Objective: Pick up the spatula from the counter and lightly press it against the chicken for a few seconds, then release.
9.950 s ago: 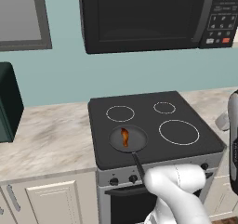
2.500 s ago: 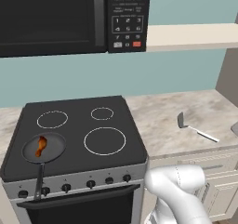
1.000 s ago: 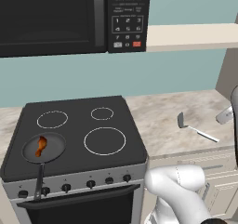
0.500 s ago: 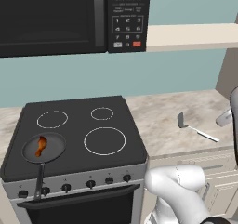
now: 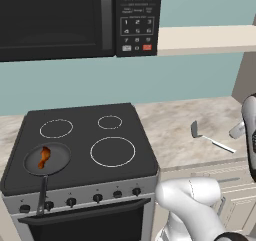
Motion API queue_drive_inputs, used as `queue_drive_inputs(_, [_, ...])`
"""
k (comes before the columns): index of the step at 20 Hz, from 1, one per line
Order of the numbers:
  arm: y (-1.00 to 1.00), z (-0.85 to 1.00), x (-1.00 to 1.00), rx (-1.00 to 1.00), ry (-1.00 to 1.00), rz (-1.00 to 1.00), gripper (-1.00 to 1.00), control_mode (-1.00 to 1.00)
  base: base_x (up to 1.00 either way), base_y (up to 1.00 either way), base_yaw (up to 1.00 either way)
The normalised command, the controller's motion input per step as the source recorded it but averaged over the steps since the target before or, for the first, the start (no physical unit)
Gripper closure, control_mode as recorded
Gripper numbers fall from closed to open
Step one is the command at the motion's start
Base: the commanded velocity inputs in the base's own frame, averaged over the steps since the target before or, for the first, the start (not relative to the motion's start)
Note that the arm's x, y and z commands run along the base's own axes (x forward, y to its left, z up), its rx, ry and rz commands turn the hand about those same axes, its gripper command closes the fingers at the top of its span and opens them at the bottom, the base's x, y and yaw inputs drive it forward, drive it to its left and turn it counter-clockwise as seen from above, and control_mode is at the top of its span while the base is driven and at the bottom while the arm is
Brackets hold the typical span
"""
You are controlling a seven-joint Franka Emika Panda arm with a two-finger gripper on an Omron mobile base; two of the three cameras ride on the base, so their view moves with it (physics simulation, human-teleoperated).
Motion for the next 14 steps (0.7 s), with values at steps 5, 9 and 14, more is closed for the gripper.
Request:
queue_drive_inputs(5, [-0.13, -0.14, 0.07, 0.0, 0.11, 0.01, -1.0, -1.0, 0.0, 0.0, 0.0])
queue_drive_inputs(9, [-0.08, -0.16, 0.11, 0.0, 0.11, 0.02, -1.0, -1.0, 0.0, 0.0, 0.0])
queue_drive_inputs(14, [-0.05, -0.17, 0.12, 0.0, 0.06, 0.03, -1.0, -1.0, 0.0, 0.0, 0.0])
